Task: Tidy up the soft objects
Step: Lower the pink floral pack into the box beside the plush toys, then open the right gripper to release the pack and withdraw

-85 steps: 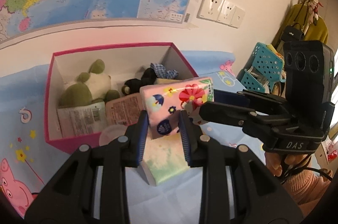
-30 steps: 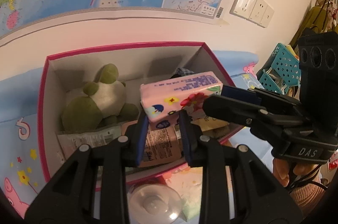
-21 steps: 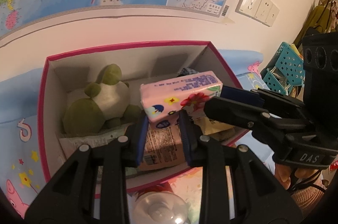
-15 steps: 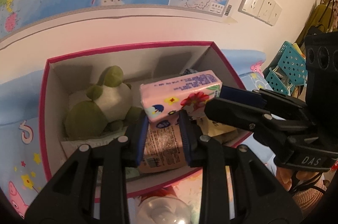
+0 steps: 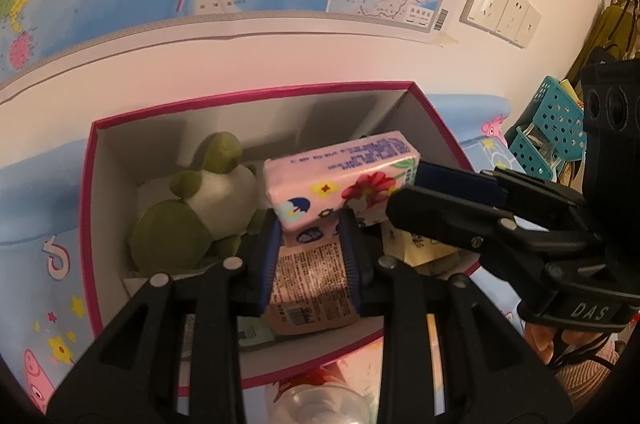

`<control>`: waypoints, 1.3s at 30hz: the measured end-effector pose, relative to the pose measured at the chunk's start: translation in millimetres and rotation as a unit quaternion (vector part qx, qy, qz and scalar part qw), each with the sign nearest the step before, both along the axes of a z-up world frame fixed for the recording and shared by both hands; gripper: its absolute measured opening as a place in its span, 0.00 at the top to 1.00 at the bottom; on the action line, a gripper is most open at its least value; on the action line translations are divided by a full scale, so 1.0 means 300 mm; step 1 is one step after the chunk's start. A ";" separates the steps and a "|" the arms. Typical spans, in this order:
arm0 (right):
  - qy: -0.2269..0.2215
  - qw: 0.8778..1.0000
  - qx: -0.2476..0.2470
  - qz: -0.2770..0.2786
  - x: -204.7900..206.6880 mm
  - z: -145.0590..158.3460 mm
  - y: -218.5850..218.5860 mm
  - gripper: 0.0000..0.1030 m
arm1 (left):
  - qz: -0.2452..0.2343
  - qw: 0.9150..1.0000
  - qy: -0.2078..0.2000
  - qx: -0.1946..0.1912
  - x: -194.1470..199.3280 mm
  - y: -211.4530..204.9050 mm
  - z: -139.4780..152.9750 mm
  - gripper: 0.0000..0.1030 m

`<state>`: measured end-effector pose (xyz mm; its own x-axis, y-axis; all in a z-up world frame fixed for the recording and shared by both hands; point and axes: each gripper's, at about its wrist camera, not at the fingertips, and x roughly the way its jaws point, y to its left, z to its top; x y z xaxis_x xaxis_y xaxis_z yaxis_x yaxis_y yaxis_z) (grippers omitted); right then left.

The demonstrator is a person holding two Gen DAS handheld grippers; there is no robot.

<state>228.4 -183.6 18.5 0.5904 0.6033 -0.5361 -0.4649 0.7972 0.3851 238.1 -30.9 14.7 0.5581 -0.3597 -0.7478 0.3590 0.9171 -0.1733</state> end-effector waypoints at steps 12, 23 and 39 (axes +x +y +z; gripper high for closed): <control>0.004 1.000 -0.002 -0.007 0.031 -0.010 0.009 0.65 | 0.001 1.000 0.008 0.015 0.021 -0.019 -0.014 0.70; -0.006 0.999 -0.026 -0.035 0.052 -0.010 0.036 0.65 | 0.015 0.999 0.028 0.020 0.058 -0.022 -0.036 0.70; -0.037 0.998 -0.044 -0.033 -0.106 0.021 -0.009 0.50 | 0.037 0.997 -0.066 -0.008 -0.135 0.098 0.072 0.34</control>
